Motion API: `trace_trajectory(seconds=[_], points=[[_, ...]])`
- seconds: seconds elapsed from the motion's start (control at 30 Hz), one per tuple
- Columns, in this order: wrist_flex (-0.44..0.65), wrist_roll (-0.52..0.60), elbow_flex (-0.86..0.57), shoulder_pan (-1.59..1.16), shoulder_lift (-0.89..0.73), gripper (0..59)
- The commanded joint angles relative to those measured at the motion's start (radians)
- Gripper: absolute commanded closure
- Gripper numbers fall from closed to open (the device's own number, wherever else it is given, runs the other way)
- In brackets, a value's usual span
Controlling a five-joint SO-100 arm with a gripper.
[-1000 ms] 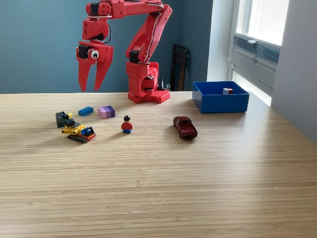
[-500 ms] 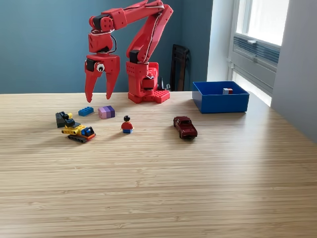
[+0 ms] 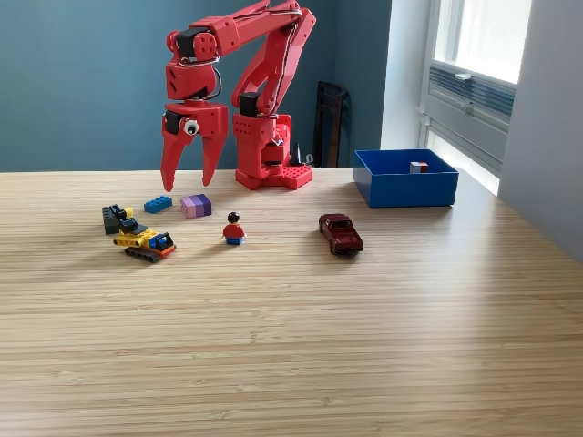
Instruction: Grasp a lego block and put it in the bin.
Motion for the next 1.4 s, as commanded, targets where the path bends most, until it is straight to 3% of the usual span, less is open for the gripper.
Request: trace_trajectory(seconds=[0.03, 0.4, 0.67, 0.8, 0.93, 1.03, 1.4], points=[[-0.041, 0.035, -0.02, -0.021, 0.028, 29.3], [-0.204, 0.04, 0.104, -0.066, 0.028, 29.6], [-0.196, 0.012, 0.11, -0.1, 0.028, 30.0], [-0.133, 0.043, 0.066, -0.129, 0.028, 30.0], [-0.092, 0.121, 0.026, -0.156, 0.028, 38.1], [-0.092, 0.144, 0.025, -0.16, 0.028, 39.9], [-0.176, 0.155, 0.089, -0.124, 0.028, 32.8]])
